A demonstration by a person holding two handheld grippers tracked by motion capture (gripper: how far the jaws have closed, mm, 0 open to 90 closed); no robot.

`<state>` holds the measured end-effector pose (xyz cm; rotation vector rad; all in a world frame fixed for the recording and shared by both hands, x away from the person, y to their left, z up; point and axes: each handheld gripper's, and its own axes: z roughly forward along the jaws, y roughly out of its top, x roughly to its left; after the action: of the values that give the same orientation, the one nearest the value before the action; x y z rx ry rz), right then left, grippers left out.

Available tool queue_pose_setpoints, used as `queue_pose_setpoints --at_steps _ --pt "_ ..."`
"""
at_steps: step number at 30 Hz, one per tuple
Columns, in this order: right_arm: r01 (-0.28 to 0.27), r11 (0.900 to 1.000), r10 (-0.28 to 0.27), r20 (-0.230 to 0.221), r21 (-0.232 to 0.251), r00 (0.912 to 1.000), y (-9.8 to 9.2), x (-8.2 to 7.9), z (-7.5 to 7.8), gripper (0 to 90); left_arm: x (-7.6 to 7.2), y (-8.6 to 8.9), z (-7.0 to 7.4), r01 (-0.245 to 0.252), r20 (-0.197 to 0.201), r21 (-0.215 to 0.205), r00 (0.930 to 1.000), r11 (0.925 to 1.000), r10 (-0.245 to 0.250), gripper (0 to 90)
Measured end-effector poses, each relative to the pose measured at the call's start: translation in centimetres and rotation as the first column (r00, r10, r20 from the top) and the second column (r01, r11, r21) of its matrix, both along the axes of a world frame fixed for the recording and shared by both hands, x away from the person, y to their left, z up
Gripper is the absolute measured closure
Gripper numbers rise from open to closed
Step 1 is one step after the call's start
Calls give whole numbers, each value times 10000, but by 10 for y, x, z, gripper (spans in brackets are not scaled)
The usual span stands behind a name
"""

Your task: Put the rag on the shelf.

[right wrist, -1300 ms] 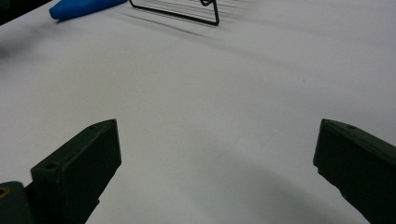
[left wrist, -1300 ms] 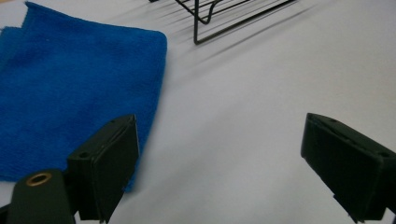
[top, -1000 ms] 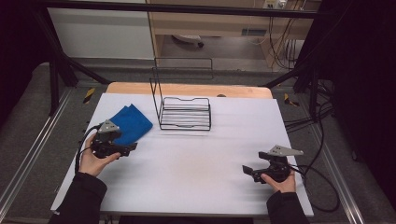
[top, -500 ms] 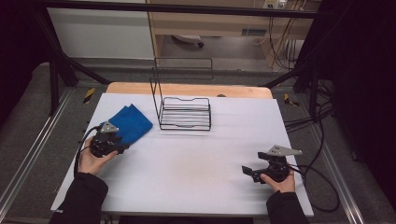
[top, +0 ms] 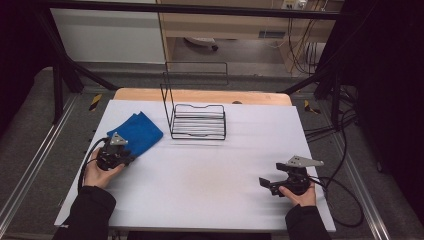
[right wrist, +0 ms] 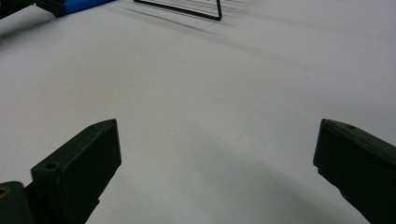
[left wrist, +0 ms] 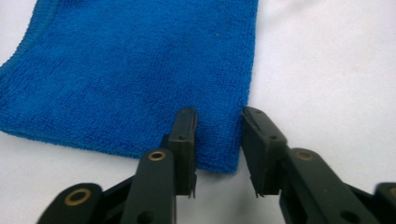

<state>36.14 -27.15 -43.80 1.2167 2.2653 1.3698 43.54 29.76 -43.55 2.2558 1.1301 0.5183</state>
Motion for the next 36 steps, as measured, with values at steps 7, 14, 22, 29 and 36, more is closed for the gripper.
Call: queue_pose_setpoints --at_steps 7,14,22,29,36 --pt "1 10000 -1 -21 11 10000 0 0 0 15 1 0 0 -94 -12 29 10000 10000 95 780" --pt "-36 10000 36 13 -16 10000 0 1 0 16 0 1 3 -182 -39 -200 9998 9996 181 851" --pt "-24 10000 24 -36 53 10000 0 0 0 17 -10 -3 12 19 41 -512 10000 9987 -17 858" --pt "-39 10000 39 -15 47 10000 0 0 0 17 -21 -10 14 303 -31 -739 9995 9968 -306 858" --pt "-56 10000 56 -14 35 10000 0 0 0 18 -31 -18 17 511 -117 -998 9986 9937 -525 860"
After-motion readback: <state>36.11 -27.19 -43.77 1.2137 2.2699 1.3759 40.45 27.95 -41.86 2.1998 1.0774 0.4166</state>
